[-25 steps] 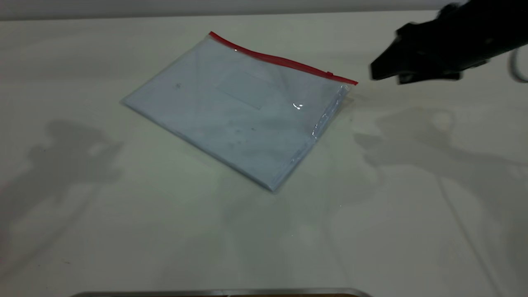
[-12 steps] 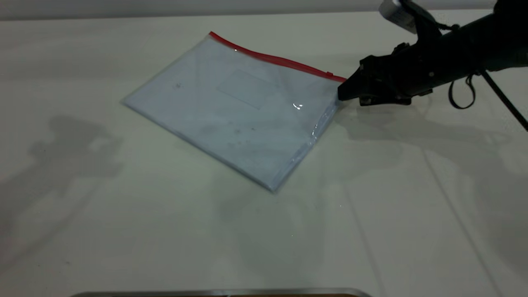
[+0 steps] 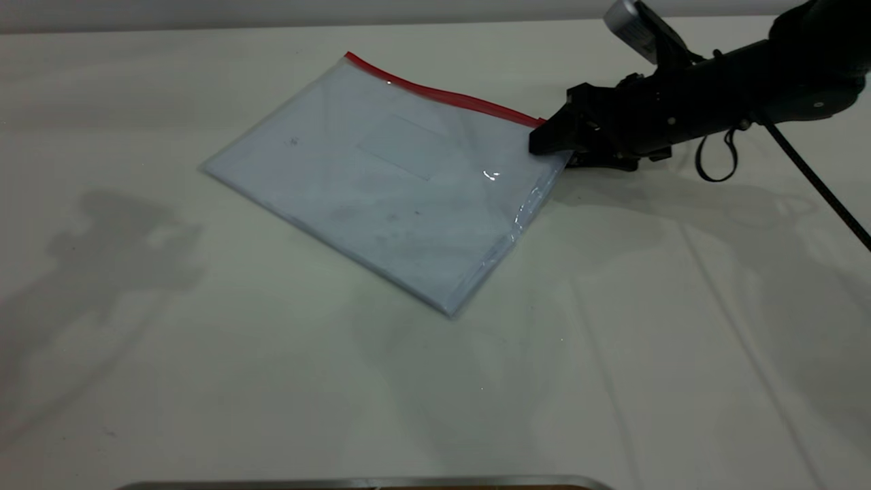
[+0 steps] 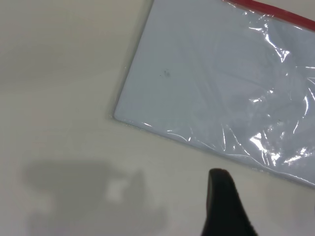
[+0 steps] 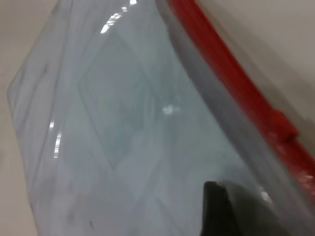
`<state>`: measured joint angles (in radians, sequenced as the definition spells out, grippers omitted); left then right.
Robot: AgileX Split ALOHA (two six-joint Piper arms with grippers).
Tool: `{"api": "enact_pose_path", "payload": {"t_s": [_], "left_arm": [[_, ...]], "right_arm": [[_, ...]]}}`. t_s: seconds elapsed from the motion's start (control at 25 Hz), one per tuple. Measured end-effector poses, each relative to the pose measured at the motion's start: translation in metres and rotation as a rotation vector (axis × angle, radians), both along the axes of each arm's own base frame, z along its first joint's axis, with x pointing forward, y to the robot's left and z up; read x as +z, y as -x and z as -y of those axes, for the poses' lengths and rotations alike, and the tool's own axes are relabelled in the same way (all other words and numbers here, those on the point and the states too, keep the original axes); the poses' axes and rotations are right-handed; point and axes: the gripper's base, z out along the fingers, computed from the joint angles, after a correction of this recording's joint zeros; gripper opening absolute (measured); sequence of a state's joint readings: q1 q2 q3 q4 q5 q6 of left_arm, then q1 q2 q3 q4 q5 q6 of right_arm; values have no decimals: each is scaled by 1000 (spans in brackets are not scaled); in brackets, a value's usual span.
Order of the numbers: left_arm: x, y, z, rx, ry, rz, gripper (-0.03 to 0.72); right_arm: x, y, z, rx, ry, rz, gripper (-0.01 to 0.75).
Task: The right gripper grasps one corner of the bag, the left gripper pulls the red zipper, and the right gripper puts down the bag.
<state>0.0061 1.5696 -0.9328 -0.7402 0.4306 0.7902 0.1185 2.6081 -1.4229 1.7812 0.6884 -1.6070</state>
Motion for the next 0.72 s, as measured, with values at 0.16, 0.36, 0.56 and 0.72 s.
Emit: {"api": "enact_pose_path", "payload": {"t_s": [0.16, 0.36, 0.56, 0.72], "left_arm": [[0, 0, 0, 0, -1, 1, 497], [0, -1, -1, 0, -7, 9, 497], [-11, -6, 2, -10, -20, -3, 497], [-25, -16, 17, -77, -25, -42, 497]], "right_arm": [[4, 1, -5, 28, -57, 6, 277], [12, 5, -13, 116, -163, 25, 34], [27, 24, -33, 404, -149, 35, 34], [53, 36, -39, 680, 75, 32, 34]]}}
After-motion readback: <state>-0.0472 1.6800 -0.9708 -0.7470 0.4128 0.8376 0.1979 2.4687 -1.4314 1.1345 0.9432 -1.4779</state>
